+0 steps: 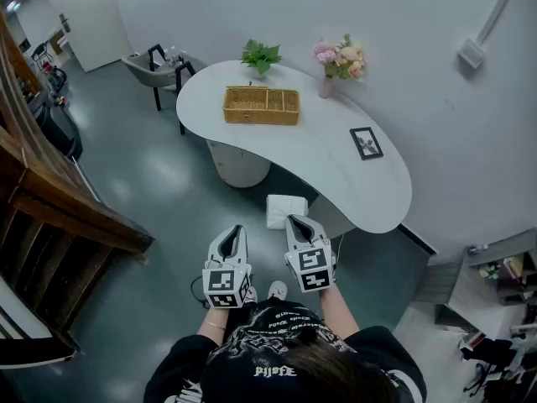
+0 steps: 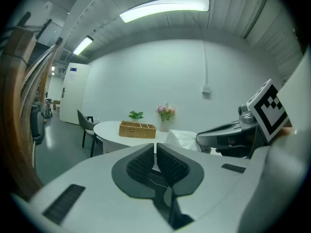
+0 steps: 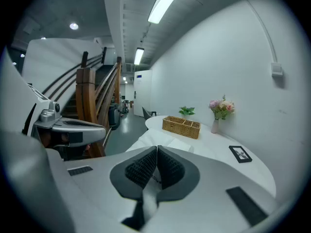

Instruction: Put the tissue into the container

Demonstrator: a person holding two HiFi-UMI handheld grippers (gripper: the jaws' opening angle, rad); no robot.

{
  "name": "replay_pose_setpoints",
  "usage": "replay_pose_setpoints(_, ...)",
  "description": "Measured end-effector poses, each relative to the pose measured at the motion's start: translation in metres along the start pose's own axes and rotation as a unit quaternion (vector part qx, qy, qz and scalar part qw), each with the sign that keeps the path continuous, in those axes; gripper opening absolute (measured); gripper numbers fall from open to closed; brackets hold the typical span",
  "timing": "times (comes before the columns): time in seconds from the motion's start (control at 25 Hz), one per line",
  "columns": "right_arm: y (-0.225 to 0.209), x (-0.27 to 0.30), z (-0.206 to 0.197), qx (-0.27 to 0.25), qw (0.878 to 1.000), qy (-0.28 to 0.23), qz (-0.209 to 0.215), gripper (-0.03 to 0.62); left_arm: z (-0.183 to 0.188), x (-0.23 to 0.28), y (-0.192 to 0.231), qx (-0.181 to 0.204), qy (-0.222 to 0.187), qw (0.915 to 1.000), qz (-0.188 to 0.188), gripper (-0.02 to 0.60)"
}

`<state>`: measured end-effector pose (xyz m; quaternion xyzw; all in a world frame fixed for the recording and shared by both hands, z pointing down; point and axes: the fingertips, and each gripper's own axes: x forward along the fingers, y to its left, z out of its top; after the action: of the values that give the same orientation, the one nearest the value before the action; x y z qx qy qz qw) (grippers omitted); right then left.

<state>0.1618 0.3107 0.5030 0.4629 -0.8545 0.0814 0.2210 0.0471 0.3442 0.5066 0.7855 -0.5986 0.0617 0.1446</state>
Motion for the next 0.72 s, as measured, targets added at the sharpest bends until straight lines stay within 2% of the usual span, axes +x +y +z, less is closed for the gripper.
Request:
replay_pose_setpoints(0.36,-0.011,0.008,-0.010,0.008,0.999,0.008,0.053,0.026,-0.003,0.011,-0.017,0.001,-0.010,0.9999,0.012,0.034)
replay_pose_setpoints(0.72,-0.023,0.019,-0.018,-0.005,0.998,0.011,0.064,0.026,-0.016,0.024,-0.017,-0.018,-0.004,0.9992,0.036,0.034)
